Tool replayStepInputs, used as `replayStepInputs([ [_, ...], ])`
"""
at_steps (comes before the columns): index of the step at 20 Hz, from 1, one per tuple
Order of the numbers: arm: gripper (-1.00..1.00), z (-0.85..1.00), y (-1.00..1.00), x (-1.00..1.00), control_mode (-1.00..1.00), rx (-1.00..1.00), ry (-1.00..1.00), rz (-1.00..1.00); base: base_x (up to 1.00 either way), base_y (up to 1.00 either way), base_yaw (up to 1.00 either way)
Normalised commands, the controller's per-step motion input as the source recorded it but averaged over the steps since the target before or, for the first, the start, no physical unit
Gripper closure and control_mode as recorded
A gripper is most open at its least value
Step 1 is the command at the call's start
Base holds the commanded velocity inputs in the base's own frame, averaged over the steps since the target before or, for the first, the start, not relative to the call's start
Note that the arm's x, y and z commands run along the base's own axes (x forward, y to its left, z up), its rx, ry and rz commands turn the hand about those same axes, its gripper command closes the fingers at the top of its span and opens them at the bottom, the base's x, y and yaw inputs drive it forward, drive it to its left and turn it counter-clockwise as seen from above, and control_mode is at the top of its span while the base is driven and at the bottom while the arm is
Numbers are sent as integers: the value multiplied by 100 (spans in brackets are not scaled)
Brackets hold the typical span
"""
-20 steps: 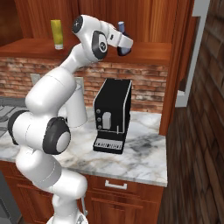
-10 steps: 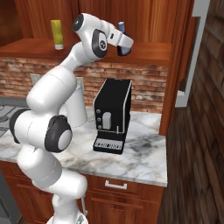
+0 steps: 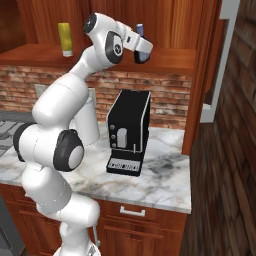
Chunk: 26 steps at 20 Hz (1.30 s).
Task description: Pick the mustard and condiment bottle from the counter and place them in the cabinet.
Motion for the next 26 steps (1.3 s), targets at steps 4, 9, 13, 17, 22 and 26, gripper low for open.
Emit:
replayStepInputs([
  [4, -100, -20, -17, 10, -100, 0, 0, 0, 0, 0, 0],
  [9, -100, -16, -18, 12, -100, 0, 0, 0, 0, 0, 0],
  [13, -100, -3, -11, 5, -100, 0, 0, 0, 0, 0, 0],
  [17, -100, 0, 2, -22, -100, 0, 0, 0, 0, 0, 0],
  [22, -100, 0, 39, -58, -100, 0, -2, 0, 0, 0, 0],
  [26, -100, -1, 72, -77, -100, 0, -2, 3, 0, 0, 0],
])
